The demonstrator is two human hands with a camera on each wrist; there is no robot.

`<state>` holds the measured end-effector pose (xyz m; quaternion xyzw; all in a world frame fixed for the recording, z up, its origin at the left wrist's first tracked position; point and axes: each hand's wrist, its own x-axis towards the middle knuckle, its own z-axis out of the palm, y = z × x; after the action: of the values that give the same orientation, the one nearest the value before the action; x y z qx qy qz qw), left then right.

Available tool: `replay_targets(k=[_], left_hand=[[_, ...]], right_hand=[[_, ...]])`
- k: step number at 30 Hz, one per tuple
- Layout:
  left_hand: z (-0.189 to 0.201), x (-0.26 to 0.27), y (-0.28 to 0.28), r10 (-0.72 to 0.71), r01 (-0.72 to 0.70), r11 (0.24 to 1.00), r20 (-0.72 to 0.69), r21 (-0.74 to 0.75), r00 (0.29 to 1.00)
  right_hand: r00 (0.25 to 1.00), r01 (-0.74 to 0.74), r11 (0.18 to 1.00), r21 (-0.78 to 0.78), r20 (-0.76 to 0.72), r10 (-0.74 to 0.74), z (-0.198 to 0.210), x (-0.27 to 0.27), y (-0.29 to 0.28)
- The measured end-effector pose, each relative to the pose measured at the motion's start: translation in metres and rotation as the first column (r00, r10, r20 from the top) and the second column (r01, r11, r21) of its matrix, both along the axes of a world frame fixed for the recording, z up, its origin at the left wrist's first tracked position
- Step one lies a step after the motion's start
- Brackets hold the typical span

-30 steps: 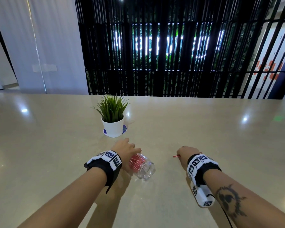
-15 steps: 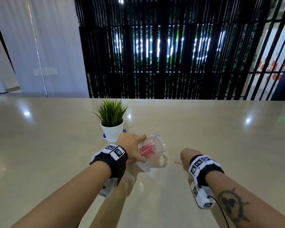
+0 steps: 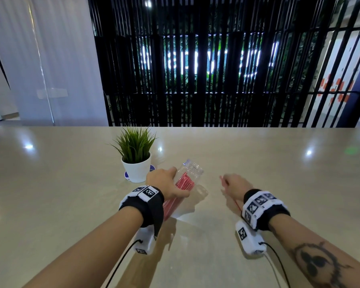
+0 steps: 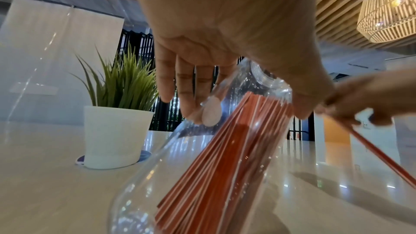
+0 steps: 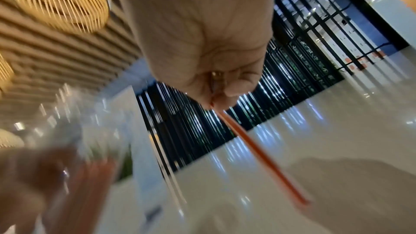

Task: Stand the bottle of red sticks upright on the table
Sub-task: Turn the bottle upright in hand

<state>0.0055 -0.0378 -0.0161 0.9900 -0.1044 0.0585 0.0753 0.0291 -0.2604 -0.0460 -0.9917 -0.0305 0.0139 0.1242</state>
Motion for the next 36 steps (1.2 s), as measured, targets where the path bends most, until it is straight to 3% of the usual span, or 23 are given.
replay_targets(k=[2,4,6,8,11,16,24,29,36], left_hand=[[0.001,0.000,0.000,-0.006,0.006,1.000,-0.008,-0.025,1.000],[0.002,-0.001,0.000,-0.002,0.002,0.999,-0.009,-0.050,1.000],[0.002,-0.002,-0.001,0.003,-0.004,0.997,-0.011,-0.074,1.000],[0.002,-0.004,-0.004,-0.002,0.000,0.995,-0.018,-0.100,1.000],[0.002,-0.005,-0.007,-0.018,0.018,0.987,0.001,-0.163,1.000],[0.004,-0.010,-0.010,0.003,0.006,0.953,0.027,-0.302,1.000],[0.003,-0.008,-0.010,0.025,0.001,0.934,0.070,-0.356,0.997],[0.004,-0.009,-0.009,0.010,0.012,0.930,0.060,-0.367,0.998],[0.004,-0.008,-0.008,0.047,-0.028,0.917,0.038,-0.398,0.998]], right_hand=[[0.959,-0.002,0.957,0.291,0.272,-0.081,0.031,0.003,-0.005],[0.831,-0.097,0.794,0.600,0.488,-0.267,0.068,-0.003,-0.006],[0.748,-0.243,0.560,0.792,0.521,-0.412,0.098,-0.014,0.000],[0.769,-0.315,0.449,0.836,0.503,-0.396,0.113,-0.023,0.011],[0.805,-0.339,0.478,0.810,0.513,-0.299,0.113,-0.027,0.027],[0.822,-0.309,0.636,0.707,0.535,-0.195,0.107,-0.024,0.043],[0.852,-0.269,0.821,0.504,0.523,-0.041,0.106,-0.026,0.057],[0.879,-0.241,0.846,0.475,0.477,-0.017,0.104,-0.025,0.061],[0.891,-0.267,0.764,0.587,0.453,-0.036,0.102,-0.028,0.057]])
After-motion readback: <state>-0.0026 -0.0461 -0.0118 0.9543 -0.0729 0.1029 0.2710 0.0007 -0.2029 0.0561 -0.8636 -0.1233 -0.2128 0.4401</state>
